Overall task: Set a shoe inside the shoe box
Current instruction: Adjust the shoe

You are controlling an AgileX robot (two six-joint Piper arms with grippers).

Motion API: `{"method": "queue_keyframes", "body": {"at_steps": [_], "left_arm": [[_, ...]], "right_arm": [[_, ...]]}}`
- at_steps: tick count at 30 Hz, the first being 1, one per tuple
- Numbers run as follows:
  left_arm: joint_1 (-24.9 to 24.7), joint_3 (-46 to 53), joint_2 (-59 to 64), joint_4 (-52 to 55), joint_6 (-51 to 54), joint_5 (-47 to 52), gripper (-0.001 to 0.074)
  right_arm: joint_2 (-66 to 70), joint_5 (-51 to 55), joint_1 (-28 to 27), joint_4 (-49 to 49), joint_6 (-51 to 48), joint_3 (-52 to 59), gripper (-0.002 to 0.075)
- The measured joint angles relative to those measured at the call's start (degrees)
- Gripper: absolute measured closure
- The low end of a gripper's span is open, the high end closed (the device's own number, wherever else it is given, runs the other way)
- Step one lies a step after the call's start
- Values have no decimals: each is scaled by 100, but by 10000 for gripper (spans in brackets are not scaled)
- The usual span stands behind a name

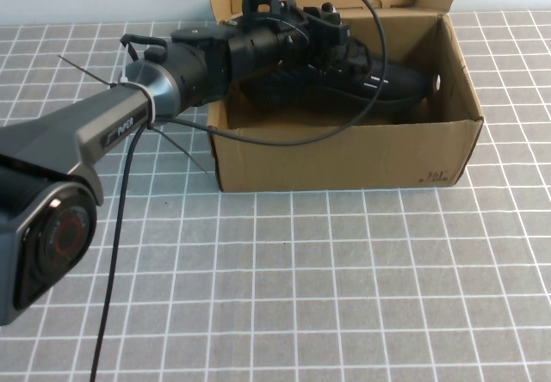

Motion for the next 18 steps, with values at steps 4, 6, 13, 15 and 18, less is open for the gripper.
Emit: {"method": "queue_keyframes", "body": {"at_steps": [4,6,13,15,18], "left_arm": [[0,0,0,0,118,97,710],[0,0,0,-21,170,150,660],[0,0,-20,-45,188,538,372],[0,0,-35,-45,188,570,342],[10,0,-140,140,188,570,328]], "right_arm": [[0,-9,0,0,0,0,742],[0,-9,0,0,0,0,742],[0,-9,0,120,0,0,743],[0,27,0,150,0,0,742],[0,91,0,163,0,0,742]]}}
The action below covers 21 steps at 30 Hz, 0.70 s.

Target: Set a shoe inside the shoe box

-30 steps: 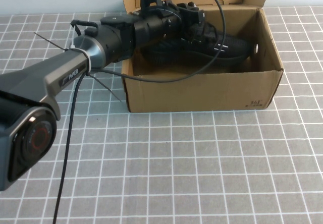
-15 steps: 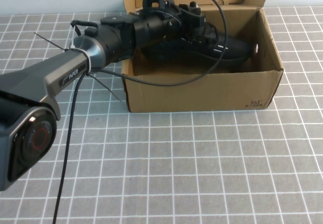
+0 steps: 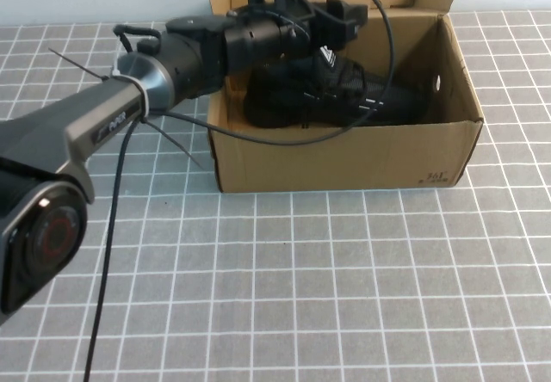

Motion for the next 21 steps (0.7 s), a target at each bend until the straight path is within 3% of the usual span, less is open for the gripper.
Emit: {"method": "queue_keyframes", "body": {"at_steps": [5,8,11,15,21], "left_arm": [[9,0,-361,654,-203,23,323],[9,0,-610,1375,-847,88,344],[9,0,-867,2497,-1745,317,443],[9,0,-1266,3999,-2790,946,662],[9,0,-2001,5936,-4106,1922,728]], "right_arm": [[0,24,0,0,0,0,742],[-100,24,0,7,0,0,742],[-265,24,0,7,0,0,742],[-561,24,0,7,11,0,742],[-924,24,0,7,152,0,742]]}}
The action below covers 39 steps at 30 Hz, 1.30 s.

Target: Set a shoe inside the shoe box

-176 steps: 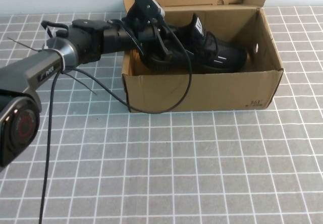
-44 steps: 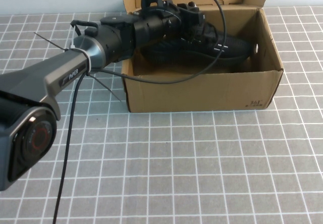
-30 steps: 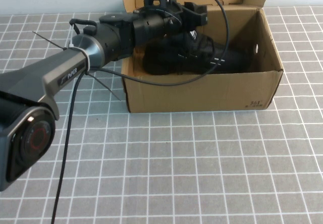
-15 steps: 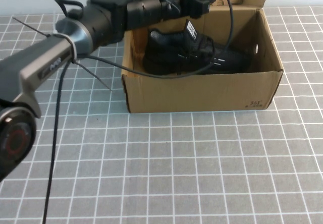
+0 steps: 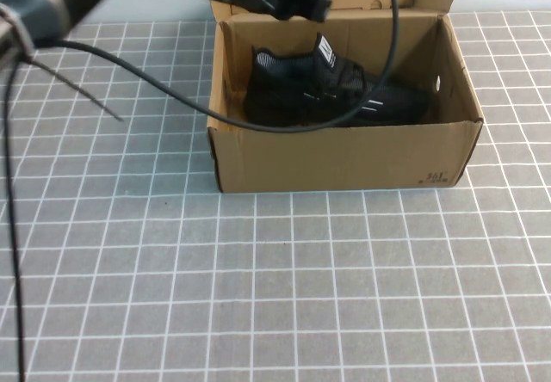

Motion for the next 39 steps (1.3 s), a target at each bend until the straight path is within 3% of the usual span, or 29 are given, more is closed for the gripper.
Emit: {"method": "queue_keyframes", "body": {"at_steps": [7,11,15,25,31,35,39], "left_arm": [[0,88,-1187,1681,-1097,575,735],[0,697,-2046,2294,-1759,587,735],[0,1935,-3286,2640,-2206,177,735],[0,5960,-7283,2702,-2594,-2069,736],[0,7916,-9725,2702,-2814,-2740,736],[0,8788,-10857,2702,-2853,-2808,736],[0,9532,-11001,2689,-2869,-2846,736]], "right_arm": [[-121,49,0,25,-83,0,742],[-333,49,0,113,-104,25,742],[-811,77,0,143,-118,141,743],[-1927,132,0,414,-394,175,742],[-2203,149,0,626,-649,175,742],[-2403,158,0,695,-883,175,743],[-2690,154,0,765,-1107,215,742]]}}
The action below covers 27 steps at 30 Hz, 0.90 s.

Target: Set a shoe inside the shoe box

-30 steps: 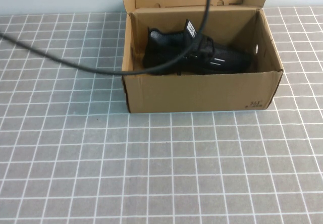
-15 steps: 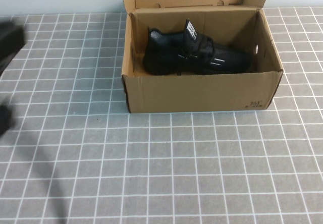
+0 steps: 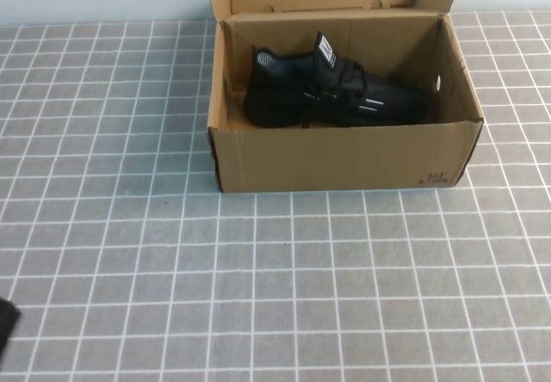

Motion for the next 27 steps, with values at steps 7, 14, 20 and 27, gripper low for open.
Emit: {"method": "queue_keyframes", "body": {"at_steps": [7,14,20,27], "left_arm": [[0,1199,445,-170,-34,-510,736],[0,1547,563,-296,-47,-503,736],[0,1547,563,-344,-47,-234,736],[0,1547,563,-344,-47,-198,736]], "right_arm": [[-1052,-1385,0,12,-57,1127,742],[-1611,-3300,0,334,-57,3033,742],[-1592,-4966,0,508,-57,4583,742],[-1583,-5358,0,763,-57,5706,742]]}}
